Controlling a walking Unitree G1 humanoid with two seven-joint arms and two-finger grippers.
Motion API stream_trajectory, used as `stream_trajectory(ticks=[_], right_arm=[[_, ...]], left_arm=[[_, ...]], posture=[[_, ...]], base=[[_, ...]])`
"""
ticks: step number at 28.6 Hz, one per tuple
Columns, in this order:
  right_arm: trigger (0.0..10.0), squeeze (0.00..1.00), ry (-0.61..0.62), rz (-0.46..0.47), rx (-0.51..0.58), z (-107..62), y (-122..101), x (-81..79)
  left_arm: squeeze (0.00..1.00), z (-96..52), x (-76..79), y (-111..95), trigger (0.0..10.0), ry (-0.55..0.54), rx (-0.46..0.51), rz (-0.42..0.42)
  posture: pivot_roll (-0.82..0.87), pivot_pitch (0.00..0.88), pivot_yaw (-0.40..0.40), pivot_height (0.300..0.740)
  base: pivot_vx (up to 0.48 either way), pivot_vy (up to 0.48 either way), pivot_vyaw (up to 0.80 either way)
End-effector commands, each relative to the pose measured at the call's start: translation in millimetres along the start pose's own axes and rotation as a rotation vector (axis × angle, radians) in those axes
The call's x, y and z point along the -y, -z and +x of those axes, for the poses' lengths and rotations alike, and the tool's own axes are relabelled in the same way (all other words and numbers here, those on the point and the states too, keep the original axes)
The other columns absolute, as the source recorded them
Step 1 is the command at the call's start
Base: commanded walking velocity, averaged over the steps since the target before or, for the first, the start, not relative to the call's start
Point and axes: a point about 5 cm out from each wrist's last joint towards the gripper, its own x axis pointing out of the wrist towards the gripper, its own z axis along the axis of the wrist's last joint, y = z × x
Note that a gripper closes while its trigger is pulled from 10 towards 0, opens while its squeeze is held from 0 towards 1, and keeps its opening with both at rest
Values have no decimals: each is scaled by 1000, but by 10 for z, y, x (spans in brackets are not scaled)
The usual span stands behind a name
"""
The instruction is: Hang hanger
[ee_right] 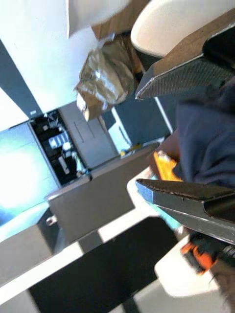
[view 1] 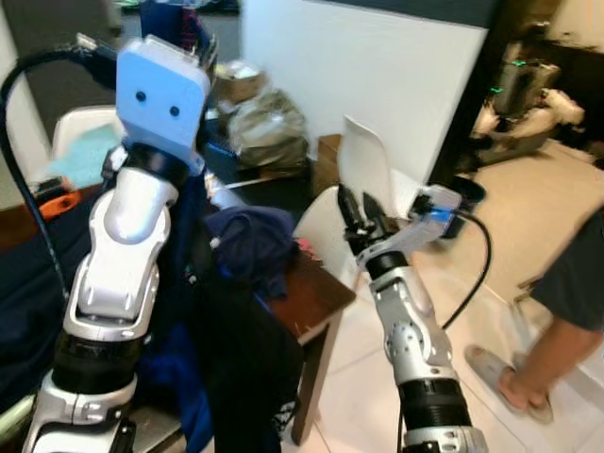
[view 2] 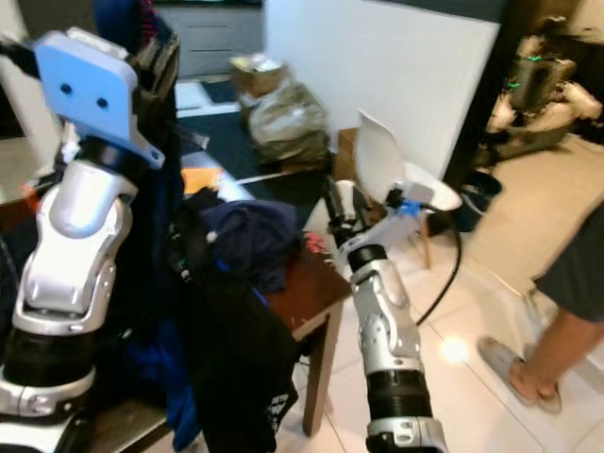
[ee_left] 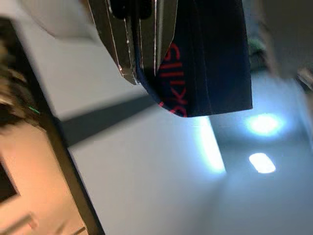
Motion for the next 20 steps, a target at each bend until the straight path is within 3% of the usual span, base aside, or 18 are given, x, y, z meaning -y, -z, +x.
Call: stream_trajectory(ticks=[1, 6, 15, 17, 19, 20], right_arm=[[10000, 0, -22, -20, -18, -12, 25, -48], [10000, 0, -23, -15, -29, -28, 66, -66], [10000, 0, -17, -15, -47, -34, 99, -49], [10000, 0, -8, -19, -64, -52, 145, -31], [10000, 0, -8, -19, -64, -52, 145, -31], [10000, 0, -3, -20, -70, -58, 161, -24]], left_arm=[[0, -70, 20, 195, 10000, -10, -110, -55], [0, -165, 25, 335, 10000, -10, -161, -95], [0, -282, 93, 523, 10000, 54, -233, -84], [0, -436, 151, 698, 10000, 39, -311, -143], [0, -436, 151, 698, 10000, 39, -311, -143], [0, -518, 176, 788, 10000, 19, -353, -189]], posture=[[107, 14, -34, 740], [108, 11, -37, 740], [106, 2, -47, 740], [102, 0, -49, 740], [102, 0, -49, 740], [102, 0, -49, 740]], base=[[0, 0, -800], [0, 0, -800], [0, 0, -800], [0, 0, -800], [0, 0, -800], [0, 0, -800]])
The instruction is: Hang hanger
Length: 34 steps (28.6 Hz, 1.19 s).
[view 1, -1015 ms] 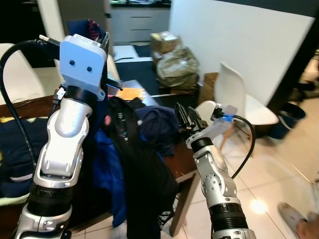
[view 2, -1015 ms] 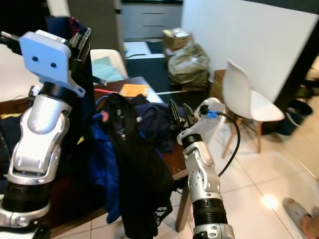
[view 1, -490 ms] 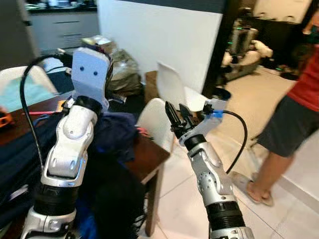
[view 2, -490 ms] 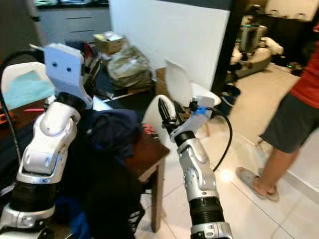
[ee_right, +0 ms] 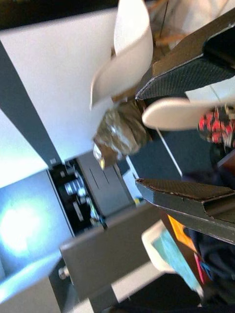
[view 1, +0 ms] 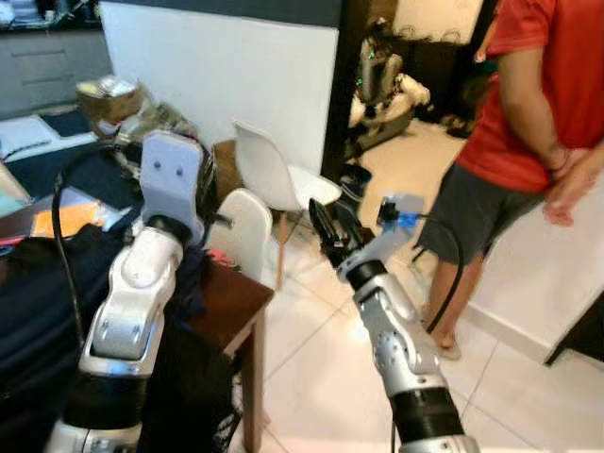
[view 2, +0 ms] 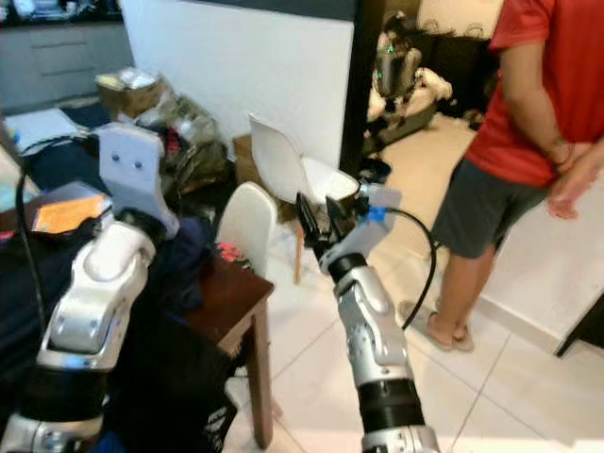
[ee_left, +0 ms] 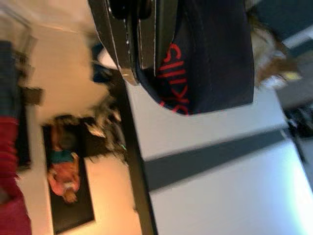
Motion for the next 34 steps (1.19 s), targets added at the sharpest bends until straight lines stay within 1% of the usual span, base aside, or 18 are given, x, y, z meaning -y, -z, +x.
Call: stream_trajectory(ticks=[1, 3, 5, 8, 9, 10, 13, 14, 15, 16, 18, 20, 25, 27, 30, 32, 33, 34], right_arm=[[10000, 0, 19, -14, -26, -30, 56, 39], [10000, 0, 17, -27, -39, -56, 88, 38], [10000, 0, 17, -26, -39, -59, 90, 37], [10000, 0, 21, -22, -37, -82, 101, 41], [10000, 0, 21, -22, -37, -82, 101, 41], [10000, 0, 23, -20, -35, -87, 103, 42], [10000, 0, 28, -6, -11, -79, 72, 30], [10000, 0, 28, -6, -11, -79, 72, 30], [10000, 0, 28, -2, -3, -73, 56, 26], [10000, 0, 27, 1, 3, -68, 45, 20], [10000, 0, 23, 2, 8, -63, 37, 13], [10000, 0, 22, 2, 9, -61, 36, 12], [10000, 0, 17, 5, 11, -59, 31, 0], [10000, 0, 14, 8, 12, -58, 30, -5], [10000, 0, 13, 8, 13, -58, 27, -5], [10000, 0, 11, 14, 21, -51, 10, -6], [10000, 0, 11, 14, 21, -51, 10, -6], [10000, 0, 11, 16, 24, -47, 2, -4]], left_arm=[[0, -53, 34, 135, 10000, -8, -44, -47], [0, -97, 31, 179, 10000, -14, -52, -46], [0, -97, 30, 172, 10000, -13, -46, -44], [0, -62, 42, 66, 10000, 27, 7, 8], [0, -62, 42, 66, 10000, 27, 7, 8], [0, -47, 47, 28, 10000, 39, 25, 26], [0, 46, 1, -217, 10000, 14, 131, 58], [0, 46, 1, -217, 10000, 14, 131, 58], [0, 73, -14, -303, 10000, 9, 167, 71], [0, 86, -14, -357, 10000, 20, 193, 103], [0, 86, -6, -396, 10000, 33, 214, 160], [0, 82, -7, -393, 10000, 31, 212, 164], [0, 64, -67, -423, 10000, -26, 230, 197], [0, 68, -123, -477, 10000, -65, 255, 217], [0, 74, -155, -518, 10000, -85, 271, 223], [0, 94, -219, -721, 10000, -127, 361, 247], [0, 94, -219, -721, 10000, -127, 361, 247], [0, 101, -230, -801, 10000, -135, 397, 253]], posture=[[96, 0, -45, 740], [96, 0, -41, 740], [96, 0, -41, 740], [101, 0, -37, 740], [101, 0, -37, 740], [101, 0, -37, 740], [98, 0, -32, 740], [98, 0, -32, 740], [100, 0, -30, 740], [101, 0, -27, 740], [101, 0, -27, 740], [101, 0, -27, 740], [106, 0, -32, 740], [108, 0, -35, 740], [109, 0, -37, 740], [109, 0, -38, 740], [109, 0, -38, 740], [110, 0, -38, 740]], base=[[0, 0, -800], [0, 0, -800], [0, 0, -800], [0, 0, -800], [0, 0, -800], [0, 0, -800], [0, 0, -800], [0, 0, -800], [0, 0, -800], [0, 0, -800], [0, 0, -800], [0, 0, -800], [0, 0, -800], [0, 0, -800], [0, 0, -800], [0, 0, -800], [0, 0, -800], [0, 0, -800]])
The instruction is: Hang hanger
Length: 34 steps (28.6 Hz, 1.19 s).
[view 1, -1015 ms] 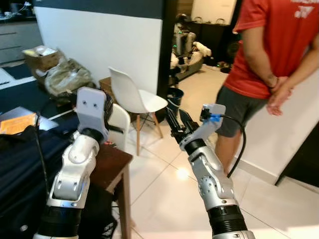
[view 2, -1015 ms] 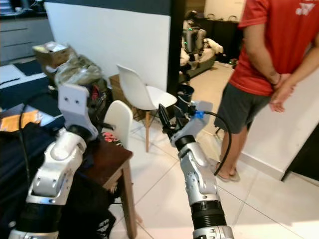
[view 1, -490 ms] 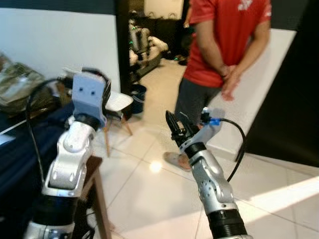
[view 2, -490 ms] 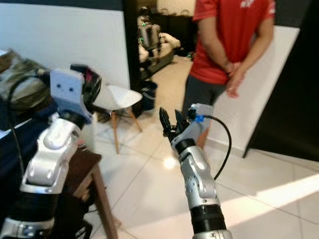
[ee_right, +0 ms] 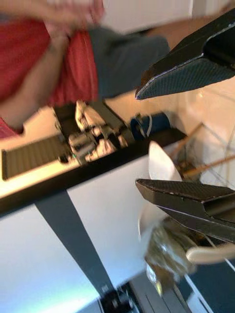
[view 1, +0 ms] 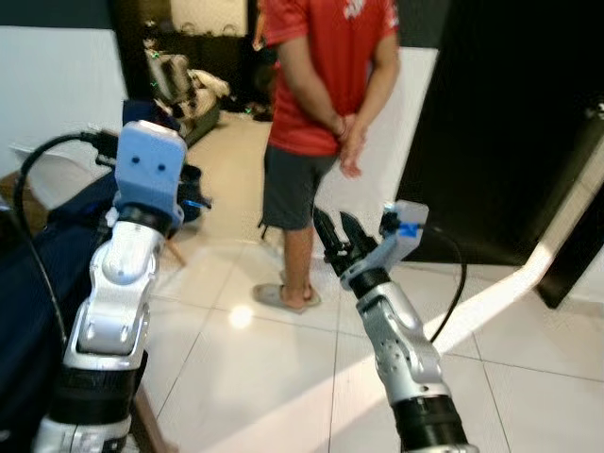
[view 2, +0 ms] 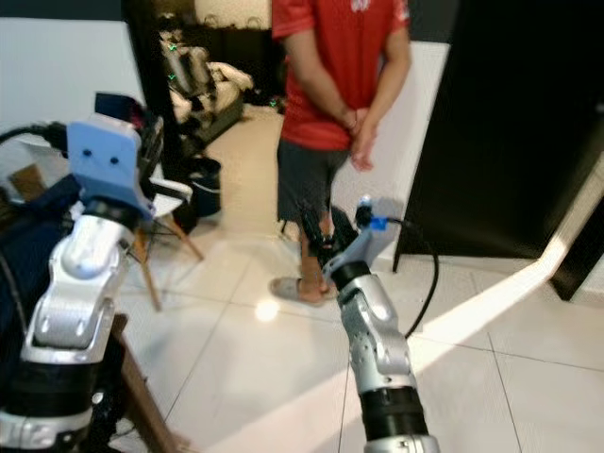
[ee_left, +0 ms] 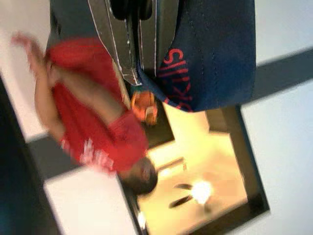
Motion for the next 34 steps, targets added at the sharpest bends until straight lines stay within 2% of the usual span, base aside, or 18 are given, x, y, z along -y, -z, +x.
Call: stream_trajectory(ticks=[1, 3, 5, 7, 9, 11, 24, 26, 28, 29, 31, 32, 33, 34], right_arm=[[10000, 0, -1, 19, 18, 12, -35, -8], [10000, 0, -2, 23, 23, 23, -50, -5], [10000, 0, -2, 23, 23, 23, -50, -5], [10000, 0, -5, 30, 26, 32, -53, -19], [10000, 0, -5, 30, 26, 32, -53, -19], [10000, 0, -7, 36, 26, 37, -50, -33], [10000, 0, 0, 45, 32, 35, -49, -29], [10000, 0, 0, 46, 33, 43, -50, -28], [10000, 0, 0, 46, 33, 43, -50, -28], [10000, 0, 0, 47, 33, 47, -49, -26], [10000, 0, 5, 34, 11, 36, -10, -4], [10000, 0, 5, 34, 11, 36, -10, -4], [10000, 0, 19, 5, -32, 0, 66, 39], [10000, 0, 30, -16, -65, -26, 117, 72]], left_arm=[[0, 56, -41, -189, 10000, -7, 100, 26], [0, 146, -59, -416, 10000, -9, 208, 28], [0, 146, -59, -416, 10000, -9, 208, 28], [0, 245, -19, -741, 10000, 18, 348, 5], [0, 245, -19, -741, 10000, 18, 348, 5], [0, 279, 14, -874, 10000, 40, 405, 2], [0, 313, 76, -918, 10000, 83, 417, 13], [0, 314, 162, -818, 10000, 131, 345, -5], [0, 314, 162, -818, 10000, 131, 345, -5], [0, 311, 218, -727, 10000, 162, 282, -11], [0, 260, 364, -338, 10000, 252, 40, -13], [0, 260, 364, -338, 10000, 252, 40, -13], [0, 116, 407, 106, 10000, 273, -213, -17], [0, 19, 370, 332, 10000, 243, -326, -35]], posture=[[110, 0, -38, 740], [114, 0, -43, 740], [114, 0, -43, 740], [117, 0, -45, 740], [117, 0, -45, 740], [118, 0, -45, 740], [119, 0, -38, 740], [122, 0, -36, 740], [122, 0, -36, 740], [122, 0, -36, 740], [117, 0, -32, 740], [117, 0, -32, 740], [115, 0, -31, 740], [111, 0, -29, 740]], base=[[0, 0, -800], [0, 0, -800], [0, 0, -800], [0, 0, -800], [0, 0, -800], [0, 0, -800], [0, 0, -800], [0, 0, -800], [0, 0, -800], [0, 0, -800], [0, 0, -800], [0, 0, -800], [0, 0, -800], [0, 0, -800]])
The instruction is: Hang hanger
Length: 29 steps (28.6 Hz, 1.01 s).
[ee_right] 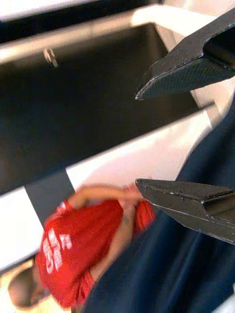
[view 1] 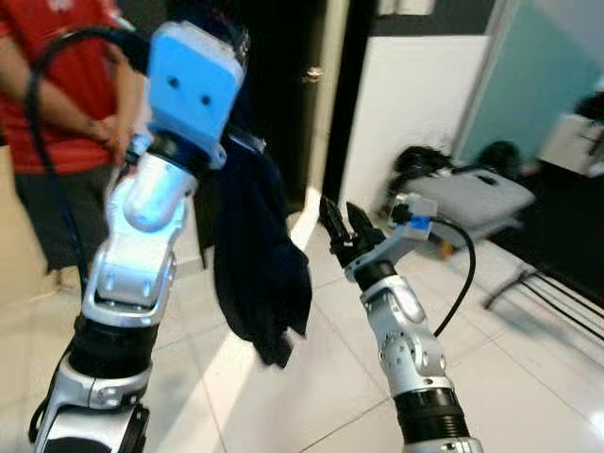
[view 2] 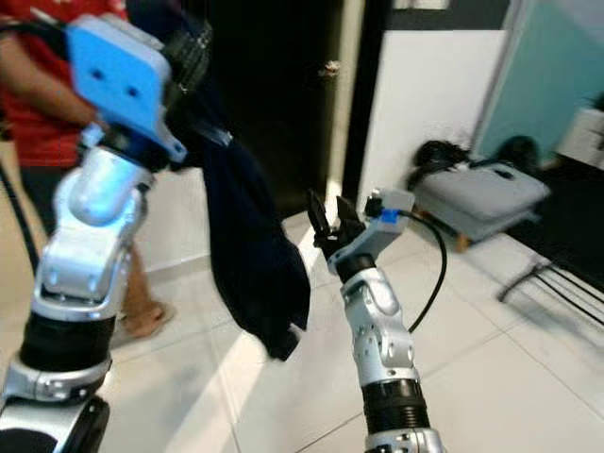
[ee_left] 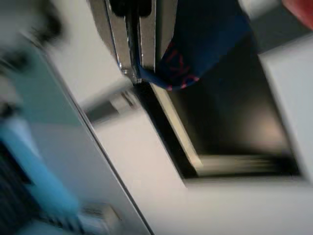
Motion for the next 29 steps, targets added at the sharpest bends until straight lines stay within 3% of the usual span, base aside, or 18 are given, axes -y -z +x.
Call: stream_trajectory(ticks=[1, 2, 5, 7, 8, 9, 11, 12, 14, 15, 17, 20, 22, 25, 27, 29], right_arm=[[10000, 0, 29, -26, -75, -59, 150, 61], [10000, 0, 50, -62, -133, -109, 240, 122], [10000, 0, 60, -77, -157, -131, 279, 148], [10000, 0, 95, -109, -208, -201, 367, 232], [10000, 0, 107, -115, -220, -223, 389, 260], [10000, 0, 107, -115, -220, -223, 389, 260], [10000, 0, 122, -139, -259, -297, 474, 323], [10000, 0, 122, -139, -259, -297, 474, 323], [10000, 0, 132, -166, -317, -391, 597, 372], [10000, 0, 132, -166, -317, -391, 597, 372], [10000, 0, 144, -177, -379, -490, 721, 400], [10000, 0, 161, -186, -421, -564, 812, 423], [10000, 0, 175, -191, -438, -609, 856, 442], [10000, 0, 179, -195, -439, -630, 864, 450], [10000, 0, 178, -204, -438, -641, 862, 455], [10000, 0, 178, -208, -436, -656, 856, 460]], left_arm=[[0, -130, 43, 489, 10000, -4, -256, -51], [0, -331, 10, 869, 10000, -55, -428, -82], [0, -435, -1, 1024, 10000, -71, -500, -82], [0, -756, 55, 1405, 10000, -136, -676, -222], [0, -859, 93, 1507, 10000, -158, -723, -275], [0, -859, 93, 1507, 10000, -158, -723, -275], [0, -1075, 252, 1668, 10000, -208, -788, -395], [0, -1075, 252, 1668, 10000, -208, -788, -395], [0, -1235, 465, 1728, 10000, -185, -814, -471], [0, -1235, 465, 1728, 10000, -185, -814, -471], [0, -1327, 657, 1723, 10000, -171, -821, -552], [0, -1379, 756, 1727, 10000, -172, -828, -602], [0, -1434, 776, 1747, 10000, -179, -832, -564], [0, -1536, 787, 1823, 10000, -163, -944, -484], [0, -1556, 802, 1813, 10000, -127, -919, -533], [0, -1560, 780, 1784, 10000, -119, -874, -526]], posture=[[111, 0, -29, 740], [106, 0, -27, 740], [106, 0, -27, 740], [103, 0, -30, 740], [103, 0, -31, 740], [103, 0, -31, 740], [96, 0, -34, 740], [96, 0, -34, 740], [90, 5, -36, 740], [90, 5, -36, 740], [83, 11, -38, 740], [82, 15, -39, 740], [79, 18, -40, 740], [72, 23, -41, 740], [61, 25, -38, 740], [59, 26, -35, 740]], base=[[0, 0, -800], [0, 0, -800], [0, 0, -800], [0, 0, -800], [0, 0, -800], [0, 0, -800], [0, 0, -800], [0, 0, -800], [0, 0, -800], [0, 0, -800], [0, 0, -800], [0, 0, -800], [0, 0, -800], [0, 0, -800], [0, 0, -800], [0, 0, -800]])
